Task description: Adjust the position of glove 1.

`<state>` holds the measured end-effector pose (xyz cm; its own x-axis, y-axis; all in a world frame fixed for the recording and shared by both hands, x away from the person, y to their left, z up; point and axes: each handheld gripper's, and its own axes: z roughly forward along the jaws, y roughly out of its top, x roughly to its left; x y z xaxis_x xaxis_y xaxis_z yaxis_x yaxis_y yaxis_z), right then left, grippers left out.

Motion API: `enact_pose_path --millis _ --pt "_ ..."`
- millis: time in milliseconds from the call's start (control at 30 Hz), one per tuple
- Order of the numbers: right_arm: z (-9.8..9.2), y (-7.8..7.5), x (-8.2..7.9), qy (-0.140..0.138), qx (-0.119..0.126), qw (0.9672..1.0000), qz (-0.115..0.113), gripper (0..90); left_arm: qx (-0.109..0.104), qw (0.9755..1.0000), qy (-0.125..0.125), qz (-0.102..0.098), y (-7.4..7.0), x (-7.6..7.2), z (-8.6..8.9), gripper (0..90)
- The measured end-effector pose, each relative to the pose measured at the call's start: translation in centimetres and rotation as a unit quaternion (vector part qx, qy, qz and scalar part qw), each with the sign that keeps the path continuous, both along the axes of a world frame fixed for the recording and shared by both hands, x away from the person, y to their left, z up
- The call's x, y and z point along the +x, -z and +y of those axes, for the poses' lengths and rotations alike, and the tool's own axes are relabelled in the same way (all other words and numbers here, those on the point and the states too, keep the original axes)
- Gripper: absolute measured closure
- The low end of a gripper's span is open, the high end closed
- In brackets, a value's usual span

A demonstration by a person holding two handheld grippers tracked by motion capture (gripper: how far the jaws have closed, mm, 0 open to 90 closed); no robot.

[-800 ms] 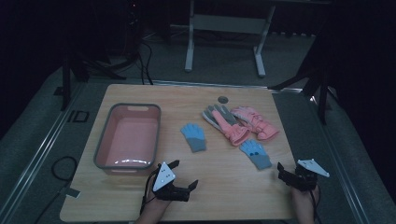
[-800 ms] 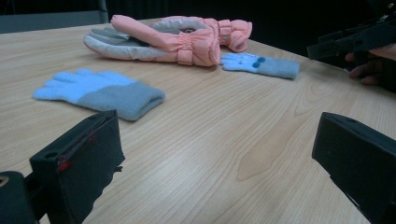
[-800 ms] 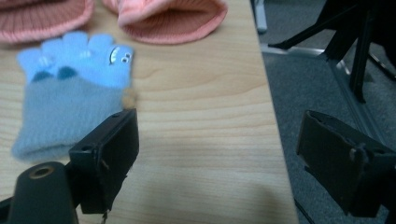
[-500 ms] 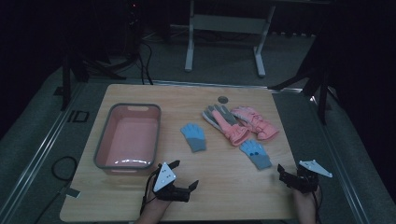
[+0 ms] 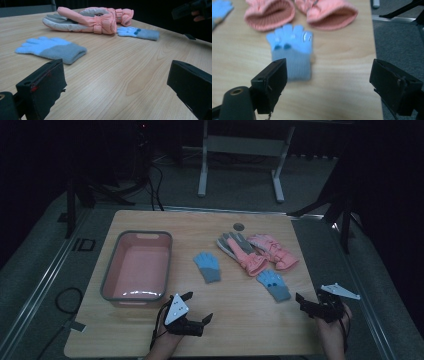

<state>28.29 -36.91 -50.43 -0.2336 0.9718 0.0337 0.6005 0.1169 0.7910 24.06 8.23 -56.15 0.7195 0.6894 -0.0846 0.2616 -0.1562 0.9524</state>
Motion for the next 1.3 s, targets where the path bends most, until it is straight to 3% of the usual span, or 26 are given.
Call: enact_pose_path --millis 133,167,233,300,433,467,767,1067,1300 --pt "0.5 -0.9 0.5 -0.023 -0.001 0.9997 -0.003 14.7 0.001 1.0000 0.003 0.000 0.0 0.0 0.0 1.9" --pt "0.9 -1.6 1.1 -0.054 -0.002 0.9985 0.011 13.6 0.002 1.0000 0.004 -0.002 0.0 0.0 0.0 1.9" --pt "1.1 -1.9 1.3 -0.062 -0.004 0.9979 0.017 13.2 0.003 1.0000 0.004 -0.002 0.0 -0.1 -0.1 1.9" --pt "1.6 -2.7 1.7 -0.069 0.011 0.9975 0.004 13.1 0.006 1.0000 0.005 -0.003 0.0 -0.1 -0.1 1.9" --pt "2.3 -3.6 2.5 -0.072 0.013 0.9973 -0.005 12.3 0.003 1.0000 0.005 -0.002 0.0 0.0 -0.1 1.9" --pt "2.7 -3.9 2.7 -0.066 0.008 0.9978 -0.009 12.2 0.003 1.0000 0.005 -0.002 0.0 0.0 -0.1 1.8" --pt "5.8 -5.8 4.2 -0.110 -0.003 0.9935 -0.029 11.0 0.002 0.9999 0.010 0.000 0.0 0.0 0.0 1.9" --pt "8.4 -6.2 5.8 -0.137 0.001 0.9902 -0.027 11.3 0.001 0.9999 0.011 0.000 0.0 0.0 0.0 1.9" --pt "10.7 -6.6 6.8 -0.168 -0.008 0.9854 -0.027 15.0 0.000 0.9999 0.013 0.000 0.0 0.0 0.1 1.9"
